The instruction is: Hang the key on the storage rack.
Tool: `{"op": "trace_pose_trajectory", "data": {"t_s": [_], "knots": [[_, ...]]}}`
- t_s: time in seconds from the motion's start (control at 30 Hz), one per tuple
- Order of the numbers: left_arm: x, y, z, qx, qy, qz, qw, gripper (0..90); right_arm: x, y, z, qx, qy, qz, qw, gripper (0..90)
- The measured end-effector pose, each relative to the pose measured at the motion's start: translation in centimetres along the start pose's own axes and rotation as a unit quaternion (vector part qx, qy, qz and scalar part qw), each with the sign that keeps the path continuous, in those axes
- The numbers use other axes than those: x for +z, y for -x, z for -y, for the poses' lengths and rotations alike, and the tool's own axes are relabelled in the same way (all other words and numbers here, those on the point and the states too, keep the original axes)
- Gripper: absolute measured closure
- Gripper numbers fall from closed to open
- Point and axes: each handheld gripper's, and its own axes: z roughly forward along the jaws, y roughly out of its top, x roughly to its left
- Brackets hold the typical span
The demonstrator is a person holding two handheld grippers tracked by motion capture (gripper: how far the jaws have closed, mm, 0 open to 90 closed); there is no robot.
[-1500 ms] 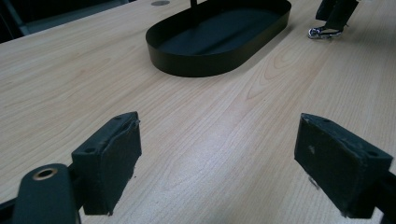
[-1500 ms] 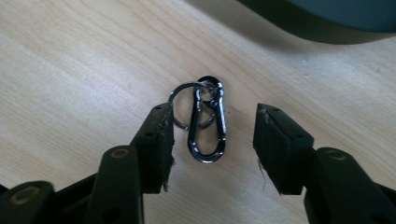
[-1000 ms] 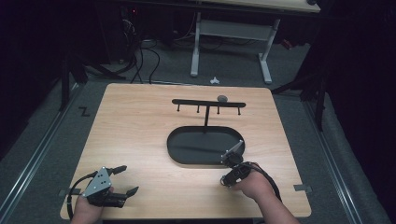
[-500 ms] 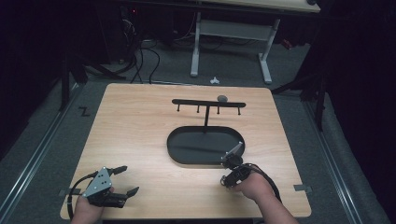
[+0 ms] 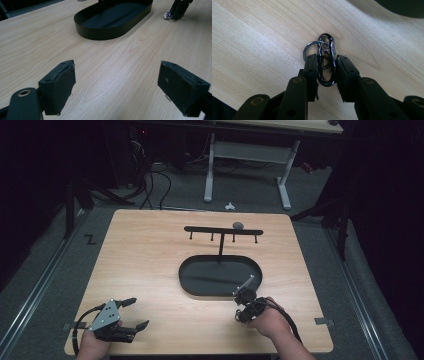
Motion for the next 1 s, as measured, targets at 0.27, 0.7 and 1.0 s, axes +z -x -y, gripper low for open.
{"op": "trace_pose_trajectory", "data": {"t_s": [0.27,0.7,1.0], "knots": [[0.0,0.1,0.0,0.001,-0.001,0.002,1.0000,15.2,-0.4,-0.3,0.2,-0.017,0.012,-0.009,0.9997,84.8],[0.1,0.1,0.0,0.001,-0.002,0.003,1.0000,15.2,-1.9,0.4,0.3,-0.003,0.039,-0.020,0.9990,84.6],[0.0,0.1,0.0,0.002,0.000,0.001,1.0000,15.2,-5.0,1.6,0.6,0.011,0.071,-0.014,0.9973,84.6]]}}
